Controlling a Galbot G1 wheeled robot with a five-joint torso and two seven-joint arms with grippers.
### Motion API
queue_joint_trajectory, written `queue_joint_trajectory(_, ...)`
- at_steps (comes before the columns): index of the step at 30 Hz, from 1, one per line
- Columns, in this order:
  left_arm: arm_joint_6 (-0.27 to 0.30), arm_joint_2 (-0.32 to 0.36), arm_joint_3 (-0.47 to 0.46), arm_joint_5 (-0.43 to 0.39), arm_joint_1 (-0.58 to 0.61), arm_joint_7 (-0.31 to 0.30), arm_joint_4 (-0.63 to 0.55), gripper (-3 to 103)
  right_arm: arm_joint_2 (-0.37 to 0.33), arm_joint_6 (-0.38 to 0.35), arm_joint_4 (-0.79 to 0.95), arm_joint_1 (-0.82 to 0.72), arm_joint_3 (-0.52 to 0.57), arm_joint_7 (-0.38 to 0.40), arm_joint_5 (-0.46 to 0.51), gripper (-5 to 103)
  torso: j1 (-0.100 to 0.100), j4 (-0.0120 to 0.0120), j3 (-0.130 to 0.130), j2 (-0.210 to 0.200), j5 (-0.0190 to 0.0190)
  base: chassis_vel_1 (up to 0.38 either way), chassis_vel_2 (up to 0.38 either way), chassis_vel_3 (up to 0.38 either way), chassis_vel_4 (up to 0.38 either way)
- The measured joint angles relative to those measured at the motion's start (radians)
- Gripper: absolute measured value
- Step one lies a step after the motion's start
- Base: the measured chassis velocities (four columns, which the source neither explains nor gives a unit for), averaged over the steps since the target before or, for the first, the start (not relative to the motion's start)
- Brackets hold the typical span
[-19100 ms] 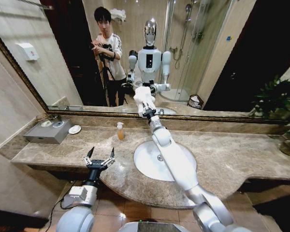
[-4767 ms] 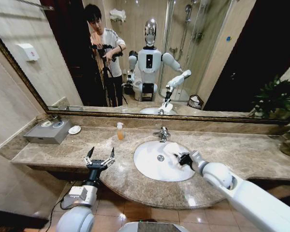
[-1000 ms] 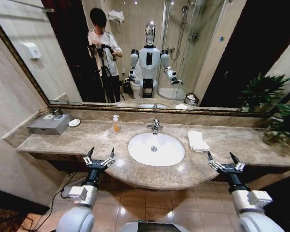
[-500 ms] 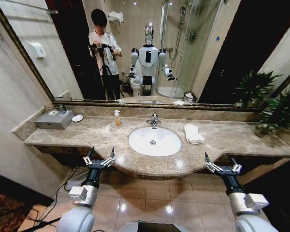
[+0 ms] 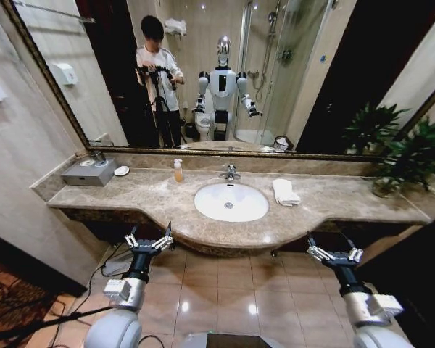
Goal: Pick up the towel from the sink counter and wipe the mirror surface.
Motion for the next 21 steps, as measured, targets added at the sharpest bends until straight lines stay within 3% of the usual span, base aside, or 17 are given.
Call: queue_joint_trajectory(21, 0.000, 0.000, 0.000, 0.000, 0.000, 0.000, 0.000, 100, -0.013, 0.007, -0.058, 0.008, 0.005, 0.003, -0.006, 100, 0.000, 0.0000, 0.000, 0.000, -0.0003, 0.048, -0.177, -0.046, 0.175)
